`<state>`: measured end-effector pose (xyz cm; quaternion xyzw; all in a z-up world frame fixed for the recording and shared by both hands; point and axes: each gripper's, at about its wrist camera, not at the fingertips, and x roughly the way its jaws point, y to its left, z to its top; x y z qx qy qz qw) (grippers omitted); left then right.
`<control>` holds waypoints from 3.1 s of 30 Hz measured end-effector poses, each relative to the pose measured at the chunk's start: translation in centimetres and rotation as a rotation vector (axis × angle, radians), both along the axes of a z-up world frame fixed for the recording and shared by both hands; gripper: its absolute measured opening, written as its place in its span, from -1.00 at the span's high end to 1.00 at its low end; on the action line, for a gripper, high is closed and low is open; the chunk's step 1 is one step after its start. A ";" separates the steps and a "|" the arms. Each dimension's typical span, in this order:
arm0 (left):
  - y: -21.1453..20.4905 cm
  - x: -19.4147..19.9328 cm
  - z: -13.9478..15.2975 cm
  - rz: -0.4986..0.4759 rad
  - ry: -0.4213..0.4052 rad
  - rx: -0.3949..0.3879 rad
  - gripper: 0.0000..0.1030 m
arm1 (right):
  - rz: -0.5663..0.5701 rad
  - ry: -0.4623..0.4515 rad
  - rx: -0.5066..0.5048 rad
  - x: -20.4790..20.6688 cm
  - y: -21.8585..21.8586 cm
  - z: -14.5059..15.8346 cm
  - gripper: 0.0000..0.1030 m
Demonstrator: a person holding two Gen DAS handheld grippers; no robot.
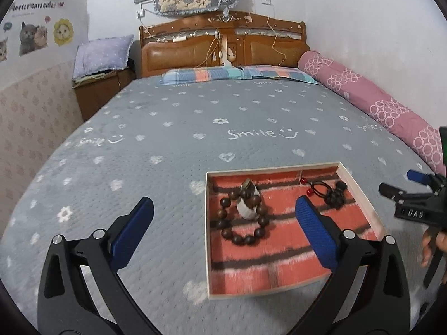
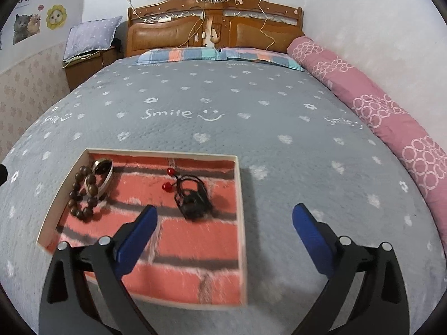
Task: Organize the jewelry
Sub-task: 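Open both tools and withdraw them from the tray toward the remaining jewelry, then grasp the orange scrunchie with the left tool while the right tool grasps the black hair tie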
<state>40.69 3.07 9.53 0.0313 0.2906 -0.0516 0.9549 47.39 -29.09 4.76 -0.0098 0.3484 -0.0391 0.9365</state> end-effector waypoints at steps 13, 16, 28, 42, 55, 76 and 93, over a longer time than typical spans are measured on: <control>-0.5 -13.8 -0.2 -0.027 -0.028 0.050 -0.90 | -0.023 -0.005 0.012 -12.6 -4.8 0.0 -0.86; -0.2 -16.5 -0.6 -0.035 -0.020 -0.005 -0.90 | -0.018 -0.023 0.020 -15.4 -4.9 -0.1 -0.86; 0.1 -24.4 -5.2 -0.006 0.025 -0.091 -0.90 | 0.009 -0.088 0.005 -26.2 -2.3 -4.2 -0.86; -0.1 -29.0 -10.5 0.005 0.085 -0.116 -0.90 | 0.037 -0.044 0.038 -31.7 0.0 -9.3 -0.86; -1.0 -28.4 -12.7 -0.011 0.128 -0.090 -0.90 | 0.039 -0.004 0.000 -31.1 0.8 -10.8 -0.86; -0.8 -27.7 -13.8 -0.017 0.175 -0.120 -0.66 | 0.100 0.053 0.011 -30.5 1.6 -11.5 -0.60; -2.2 -27.3 -14.2 -0.108 0.228 -0.095 0.06 | 0.144 0.132 0.057 -29.7 2.3 -12.1 0.20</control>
